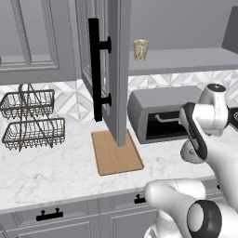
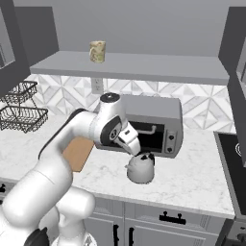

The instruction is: Pick the kettle from the counter and place it on the tray. Then pick the mug from the cabinet and place it on the tray. Then close the cabinet doors.

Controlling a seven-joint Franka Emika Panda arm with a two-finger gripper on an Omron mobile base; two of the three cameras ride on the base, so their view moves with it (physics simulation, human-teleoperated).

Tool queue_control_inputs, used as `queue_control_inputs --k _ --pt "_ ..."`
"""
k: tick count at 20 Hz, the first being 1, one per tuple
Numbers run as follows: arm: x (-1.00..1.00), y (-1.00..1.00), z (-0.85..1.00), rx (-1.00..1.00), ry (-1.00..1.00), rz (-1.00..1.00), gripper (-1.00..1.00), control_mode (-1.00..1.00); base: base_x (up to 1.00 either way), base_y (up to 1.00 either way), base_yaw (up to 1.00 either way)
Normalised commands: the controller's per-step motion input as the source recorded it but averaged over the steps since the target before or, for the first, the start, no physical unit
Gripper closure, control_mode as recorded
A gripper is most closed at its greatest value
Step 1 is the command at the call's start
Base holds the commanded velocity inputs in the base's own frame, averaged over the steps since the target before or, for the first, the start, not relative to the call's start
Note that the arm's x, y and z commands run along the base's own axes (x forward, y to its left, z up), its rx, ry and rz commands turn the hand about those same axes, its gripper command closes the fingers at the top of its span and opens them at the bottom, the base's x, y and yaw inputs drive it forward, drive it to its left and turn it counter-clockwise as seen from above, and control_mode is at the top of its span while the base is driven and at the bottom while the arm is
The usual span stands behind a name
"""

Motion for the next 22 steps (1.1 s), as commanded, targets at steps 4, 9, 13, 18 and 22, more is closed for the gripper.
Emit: queue_control_inputs --k 4,9,13,18,22 --pt "0.57 -0.48 -0.32 0.00 0.07 -0.07 -1.00 -1.00 0.00 0.00 0.00" --pt "0.50 -0.15 -0.38 0.00 0.00 0.00 -1.00 -1.00 0.00 0.00 0.00" --pt "0.47 -0.15 -0.32 0.00 0.00 0.00 -1.00 -1.00 0.00 0.00 0.00" --pt "0.09 -0.19 -0.35 -0.04 0.00 0.00 -1.00 -1.00 0.00 0.00 0.00" --pt "0.02 -0.14 -0.28 -0.08 0.00 0.00 -1.00 -1.00 0.00 0.00 0.00"
